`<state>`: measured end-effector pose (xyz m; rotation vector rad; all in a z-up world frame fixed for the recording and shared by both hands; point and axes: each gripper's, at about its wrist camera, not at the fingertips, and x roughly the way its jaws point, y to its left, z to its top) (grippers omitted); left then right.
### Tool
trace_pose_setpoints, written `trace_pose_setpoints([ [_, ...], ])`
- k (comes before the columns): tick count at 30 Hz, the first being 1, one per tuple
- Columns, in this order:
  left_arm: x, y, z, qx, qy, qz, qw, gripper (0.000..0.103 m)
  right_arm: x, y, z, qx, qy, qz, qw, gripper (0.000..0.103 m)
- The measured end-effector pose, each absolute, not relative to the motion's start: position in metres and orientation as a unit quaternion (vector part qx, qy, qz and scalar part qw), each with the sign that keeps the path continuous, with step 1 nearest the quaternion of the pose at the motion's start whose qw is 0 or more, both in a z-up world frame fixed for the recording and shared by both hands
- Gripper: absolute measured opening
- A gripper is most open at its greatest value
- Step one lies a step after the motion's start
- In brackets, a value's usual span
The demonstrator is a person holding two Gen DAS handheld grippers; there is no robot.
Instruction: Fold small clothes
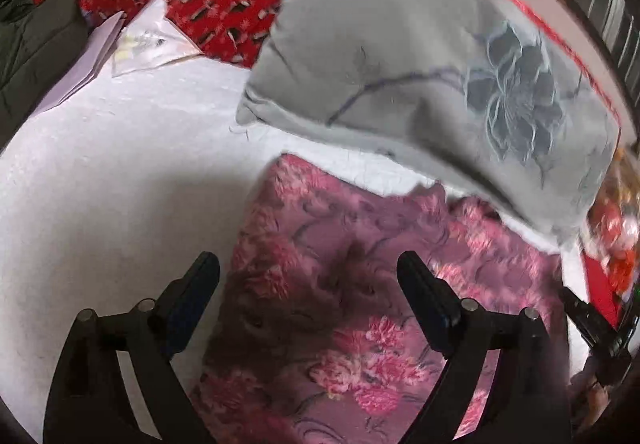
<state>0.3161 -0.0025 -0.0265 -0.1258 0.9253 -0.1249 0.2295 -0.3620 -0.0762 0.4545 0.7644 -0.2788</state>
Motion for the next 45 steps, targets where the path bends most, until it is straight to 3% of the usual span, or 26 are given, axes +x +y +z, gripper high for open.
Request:
trace_pose_setpoints([
  [3,0.324,-0.016,-0.057,0.004,0.487,-0.028,0.873,0.093,0.218,-0.361,-0.090,0.211,0.358,-0.130,0.900,0.059],
  [10,0.316,-0.011,-0.044,0.009,0.461,-0.020,0.887,0.092,0.204,-0.334,-0.063,0.190,0.366,-0.130,0.902,0.064],
  [12,0.313,-0.014,-0.045,0.016,0.462,-0.018,0.887,0.092,0.194,-0.311,-0.064,0.164,0.368,-0.106,0.909,0.070],
  [14,0.312,-0.014,-0.045,0.017,0.462,-0.019,0.887,0.092,0.197,-0.295,-0.079,0.140,0.402,-0.098,0.900,0.083],
  [16,0.309,-0.012,-0.044,0.014,0.462,-0.021,0.886,0.092,0.207,-0.286,-0.085,0.110,0.412,-0.111,0.898,0.086],
  [19,0.310,-0.008,-0.045,0.005,0.464,-0.025,0.885,0.092,0.220,-0.281,-0.087,0.100,0.440,-0.114,0.885,0.102],
  [20,0.310,-0.008,-0.045,0.003,0.465,-0.025,0.885,0.092,0.225,-0.279,-0.088,0.091,0.450,-0.120,0.880,0.103],
  [28,0.309,0.002,-0.030,-0.039,0.452,-0.049,0.890,0.092,0.237,-0.294,-0.079,0.112,0.481,-0.102,0.864,0.101],
  [33,0.307,0.018,-0.011,-0.134,0.417,-0.111,0.892,0.092,0.252,-0.359,-0.044,0.195,0.410,-0.158,0.877,0.102],
  [36,0.313,0.012,-0.018,-0.146,0.421,-0.129,0.886,0.092,0.270,-0.395,-0.055,0.239,0.410,-0.185,0.861,0.097],
  [37,0.317,0.006,-0.025,-0.134,0.431,-0.121,0.884,0.092,0.274,-0.402,-0.060,0.242,0.410,-0.190,0.858,0.090],
  [41,0.330,-0.022,-0.061,-0.009,0.484,-0.024,0.875,0.093,0.293,-0.403,-0.094,0.176,0.452,-0.211,0.848,0.088],
  [43,0.327,-0.020,-0.057,-0.018,0.477,-0.024,0.878,0.092,0.295,-0.388,-0.084,0.120,0.453,-0.222,0.855,0.088],
  [45,0.324,-0.012,-0.044,-0.053,0.477,-0.049,0.876,0.092,0.291,-0.377,-0.071,0.115,0.451,-0.190,0.864,0.077],
])
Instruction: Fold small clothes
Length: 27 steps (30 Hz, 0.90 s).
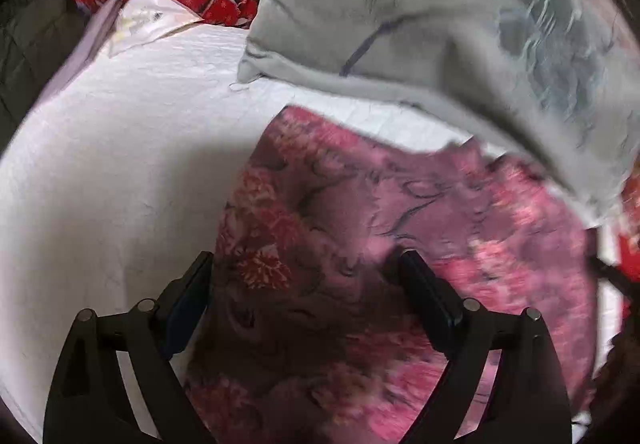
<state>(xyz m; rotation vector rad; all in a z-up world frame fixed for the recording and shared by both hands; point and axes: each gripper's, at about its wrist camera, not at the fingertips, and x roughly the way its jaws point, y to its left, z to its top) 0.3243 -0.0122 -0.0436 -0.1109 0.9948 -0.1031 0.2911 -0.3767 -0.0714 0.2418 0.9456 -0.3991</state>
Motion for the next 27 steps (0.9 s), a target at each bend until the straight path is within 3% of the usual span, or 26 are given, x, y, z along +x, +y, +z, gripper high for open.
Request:
trace_pose_setpoints([
  [5,0.290,-0.014,-0.021,-0.034,0.458,-0.088,0.884,0.092,0.250,-0.338,-0.055,0.127,0.442,-0.081,0.884,0.080],
  [8,0.277,-0.027,-0.042,-0.001,0.492,-0.096,0.865,0.092,0.246,-0.328,-0.083,0.092,0.498,-0.079,0.859,0.081],
  [10,0.270,-0.028,-0.058,0.025,0.507,-0.095,0.856,0.093,0.240,-0.324,-0.084,0.079,0.489,-0.095,0.864,0.083],
  [16,0.256,0.011,-0.050,-0.008,0.534,-0.116,0.837,0.093,0.218,-0.264,-0.049,0.055,0.459,-0.047,0.886,0.084],
  [20,0.253,0.035,-0.060,-0.042,0.578,-0.136,0.803,0.092,0.226,-0.233,-0.092,0.010,0.530,-0.027,0.847,0.090],
  [27,0.252,0.114,-0.026,-0.127,0.565,-0.095,0.809,0.089,0.201,-0.159,-0.050,-0.038,0.447,0.023,0.894,0.089],
])
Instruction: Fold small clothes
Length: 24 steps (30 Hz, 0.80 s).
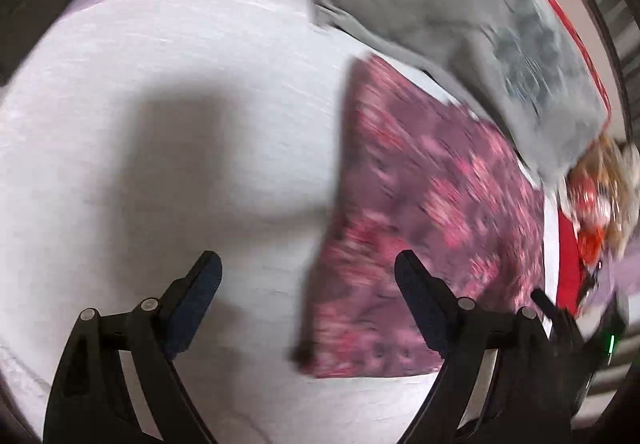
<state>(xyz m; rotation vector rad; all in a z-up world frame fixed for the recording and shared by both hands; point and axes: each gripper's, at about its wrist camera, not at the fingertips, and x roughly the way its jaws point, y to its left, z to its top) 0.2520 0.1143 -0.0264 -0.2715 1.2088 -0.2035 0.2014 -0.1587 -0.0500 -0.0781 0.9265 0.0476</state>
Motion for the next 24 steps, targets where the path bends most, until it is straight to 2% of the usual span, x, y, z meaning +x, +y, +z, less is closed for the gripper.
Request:
trace_pose_setpoints([
  [3,0.253,0.136,-0.026,-0.147,0.577,-0.094,0.798,0.089,0.188,-0.093,-0.051,-0.118,0.411,0.075,0.901,0.089],
  [8,0.258,0.149,-0.029,-0.142,0.588,-0.098,0.790,0.089,0.185,-0.008,-0.075,-0.213,0.395,0.139,0.883,0.089],
  [12,0.265,0.154,-0.028,-0.144,0.594,-0.109,0.784,0.089,0.185,0.028,-0.100,-0.287,0.363,0.120,0.878,0.089],
  [18,0.286,0.144,-0.024,-0.149,0.598,-0.152,0.773,0.089,0.221,0.025,-0.100,-0.264,0.324,0.049,0.907,0.088],
  [19,0.291,0.141,-0.024,-0.158,0.599,-0.163,0.768,0.089,0.222,0.023,-0.100,-0.261,0.322,0.051,0.908,0.083],
  [21,0.305,0.133,-0.026,-0.184,0.607,-0.192,0.749,0.089,0.224,0.018,-0.100,-0.261,0.319,0.059,0.909,0.051],
  [22,0.310,0.130,-0.027,-0.193,0.611,-0.202,0.741,0.089,0.226,0.013,-0.097,-0.260,0.316,0.058,0.911,0.026],
  [23,0.318,0.122,-0.030,-0.203,0.617,-0.213,0.730,0.089,0.212,0.014,-0.092,-0.254,0.312,0.058,0.914,0.020],
  [24,0.323,0.115,-0.032,-0.208,0.621,-0.219,0.723,0.089,0.211,0.007,-0.086,-0.236,0.309,0.066,0.919,0.019],
])
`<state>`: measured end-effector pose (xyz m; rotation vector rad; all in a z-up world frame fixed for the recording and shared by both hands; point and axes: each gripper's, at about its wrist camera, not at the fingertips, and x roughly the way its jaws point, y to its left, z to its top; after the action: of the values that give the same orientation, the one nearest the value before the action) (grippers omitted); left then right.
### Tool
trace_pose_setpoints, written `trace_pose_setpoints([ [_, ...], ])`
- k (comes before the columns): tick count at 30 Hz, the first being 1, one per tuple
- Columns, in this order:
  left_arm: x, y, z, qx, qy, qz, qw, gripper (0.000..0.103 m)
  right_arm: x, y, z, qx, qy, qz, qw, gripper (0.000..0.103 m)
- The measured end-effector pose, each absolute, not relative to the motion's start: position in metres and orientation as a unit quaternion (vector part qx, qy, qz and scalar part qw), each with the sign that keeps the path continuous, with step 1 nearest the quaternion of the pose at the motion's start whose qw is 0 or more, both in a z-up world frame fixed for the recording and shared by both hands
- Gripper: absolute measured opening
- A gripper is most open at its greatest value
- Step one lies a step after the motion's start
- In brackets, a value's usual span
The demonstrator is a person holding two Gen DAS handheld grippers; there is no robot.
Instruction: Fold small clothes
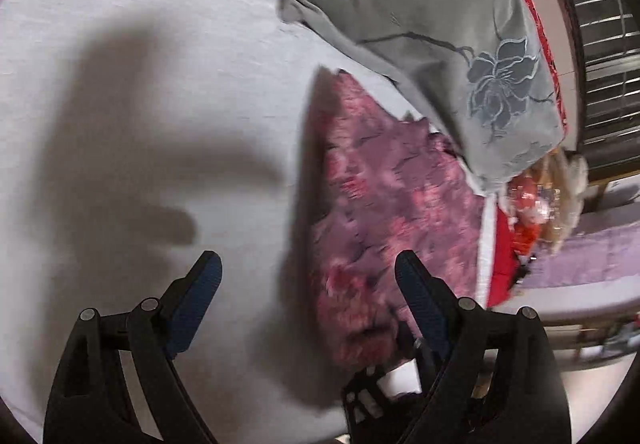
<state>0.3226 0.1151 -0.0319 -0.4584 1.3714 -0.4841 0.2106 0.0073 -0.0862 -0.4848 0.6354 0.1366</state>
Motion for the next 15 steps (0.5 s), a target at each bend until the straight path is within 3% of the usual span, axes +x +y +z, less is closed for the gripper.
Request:
trace_pose_setpoints([
  [11,0.352,0.026,-0.045,-0.178,0.657,-0.241,0.692,0.087,0.185,-0.032,-0.049,-0.166,0.261,0.083,0.947,0.016],
  [12,0.351,0.019,-0.044,-0.172,0.656,-0.240,0.695,0.074,0.184,-0.036,-0.048,-0.157,0.261,0.084,0.949,0.016],
  [13,0.350,0.015,-0.043,-0.168,0.657,-0.241,0.694,0.048,0.183,-0.038,-0.046,-0.151,0.261,0.084,0.950,0.016],
  [15,0.350,0.009,-0.042,-0.157,0.661,-0.232,0.696,0.024,0.182,-0.044,-0.044,-0.137,0.260,0.085,0.952,0.016],
])
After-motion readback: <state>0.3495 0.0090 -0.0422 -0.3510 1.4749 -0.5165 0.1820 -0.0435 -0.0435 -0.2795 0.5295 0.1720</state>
